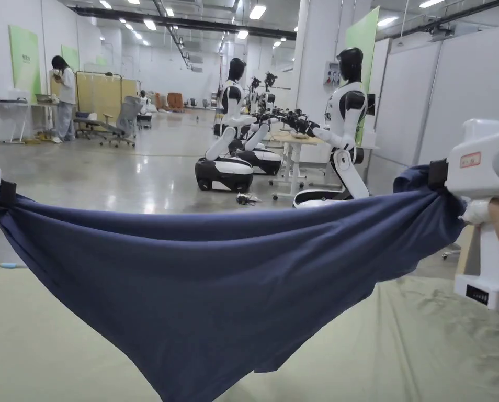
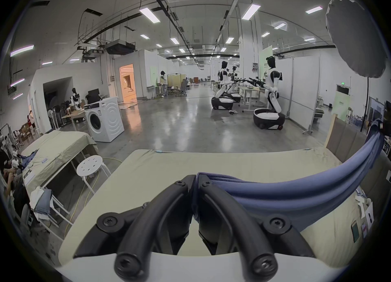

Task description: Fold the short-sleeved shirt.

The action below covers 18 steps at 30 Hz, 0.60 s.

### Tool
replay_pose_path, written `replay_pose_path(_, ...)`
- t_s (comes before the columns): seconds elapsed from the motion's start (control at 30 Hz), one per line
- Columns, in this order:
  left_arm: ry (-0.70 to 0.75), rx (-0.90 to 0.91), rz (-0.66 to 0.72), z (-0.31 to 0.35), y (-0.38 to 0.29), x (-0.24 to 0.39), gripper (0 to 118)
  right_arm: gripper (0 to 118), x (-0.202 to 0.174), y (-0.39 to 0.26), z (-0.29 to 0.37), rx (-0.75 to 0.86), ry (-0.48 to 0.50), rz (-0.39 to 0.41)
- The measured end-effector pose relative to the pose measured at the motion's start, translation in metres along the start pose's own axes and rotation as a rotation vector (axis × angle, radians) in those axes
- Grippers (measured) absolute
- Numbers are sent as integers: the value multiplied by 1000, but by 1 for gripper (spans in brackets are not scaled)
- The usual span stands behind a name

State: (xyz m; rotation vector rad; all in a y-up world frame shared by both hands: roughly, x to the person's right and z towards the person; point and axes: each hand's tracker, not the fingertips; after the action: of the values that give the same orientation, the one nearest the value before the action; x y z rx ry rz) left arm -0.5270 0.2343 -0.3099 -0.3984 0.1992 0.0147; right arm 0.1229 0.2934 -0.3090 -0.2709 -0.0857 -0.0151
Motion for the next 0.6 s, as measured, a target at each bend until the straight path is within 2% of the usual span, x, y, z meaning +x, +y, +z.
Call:
replay_pose_path(0.17, -15, -24, 19, -14, -47, 6, 5, 5, -1, -51, -26, -41, -3, -10)
replay_pose_path(0.3, -38, -84, -26, -8, -80, 5, 5, 5, 10, -83, -38, -116, -1, 2)
replay_pose_path(0.43, -80, -111, 72, 29, -113, -9, 5, 5, 24, -121, 2, -136, 23, -59)
replay_pose_path(0.5, -105, -142, 105, 50, -133, -14, 5, 5, 31, -142, 16, -148, 25, -38)
replay_pose_path(0.6, -97, -169, 81, 81, -170, -19, 5, 5, 39, -177, 46, -196, 30, -14)
